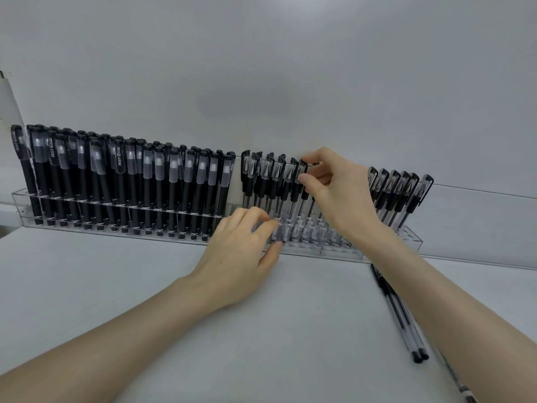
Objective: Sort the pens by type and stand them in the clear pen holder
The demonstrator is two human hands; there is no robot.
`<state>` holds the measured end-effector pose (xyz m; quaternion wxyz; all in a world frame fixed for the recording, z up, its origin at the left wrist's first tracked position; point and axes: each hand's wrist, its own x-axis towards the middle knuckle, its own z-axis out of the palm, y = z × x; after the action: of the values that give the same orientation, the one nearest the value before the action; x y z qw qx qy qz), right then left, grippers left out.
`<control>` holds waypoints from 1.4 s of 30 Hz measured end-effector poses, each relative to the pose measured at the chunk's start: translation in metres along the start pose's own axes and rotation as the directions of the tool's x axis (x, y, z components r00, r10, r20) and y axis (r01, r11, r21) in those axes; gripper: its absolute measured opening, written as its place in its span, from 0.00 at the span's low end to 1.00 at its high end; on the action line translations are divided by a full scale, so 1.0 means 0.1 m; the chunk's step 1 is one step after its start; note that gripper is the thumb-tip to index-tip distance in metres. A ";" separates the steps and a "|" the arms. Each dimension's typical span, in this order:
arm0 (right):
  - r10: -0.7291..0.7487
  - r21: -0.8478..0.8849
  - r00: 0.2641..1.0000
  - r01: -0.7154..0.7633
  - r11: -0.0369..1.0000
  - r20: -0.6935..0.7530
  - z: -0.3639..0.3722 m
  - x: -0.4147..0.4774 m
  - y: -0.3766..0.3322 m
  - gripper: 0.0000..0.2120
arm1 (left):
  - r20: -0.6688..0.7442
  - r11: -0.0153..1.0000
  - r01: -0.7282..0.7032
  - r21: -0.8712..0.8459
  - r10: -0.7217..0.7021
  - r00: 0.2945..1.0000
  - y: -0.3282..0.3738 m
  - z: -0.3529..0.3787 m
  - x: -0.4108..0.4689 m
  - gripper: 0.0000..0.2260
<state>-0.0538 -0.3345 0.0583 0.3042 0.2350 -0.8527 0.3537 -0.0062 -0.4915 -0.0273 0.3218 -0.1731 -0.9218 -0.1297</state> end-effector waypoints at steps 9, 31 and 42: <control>0.003 -0.007 0.999 -0.003 1.000 -0.033 -0.05 -0.09 0.00 0.14 | 0.030 1.000 0.018 0.002 -0.018 0.999 0.03 -0.03 0.01 0.20; 0.450 -0.189 0.807 -0.409 0.893 0.383 -1.16 -0.99 1.04 0.07 | 0.447 0.948 0.257 -0.187 -0.150 0.882 1.64 0.10 0.01 0.25; 0.368 0.230 0.824 -0.495 0.838 0.432 -1.18 -1.19 1.27 0.04 | 0.487 0.841 0.527 -0.121 -0.413 0.770 2.02 0.32 0.24 0.17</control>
<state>-0.0066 -0.1431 -0.0145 0.0043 0.1433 -0.8532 0.5014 0.0401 -0.2921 -0.0104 0.0363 0.0009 -0.9596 -0.2791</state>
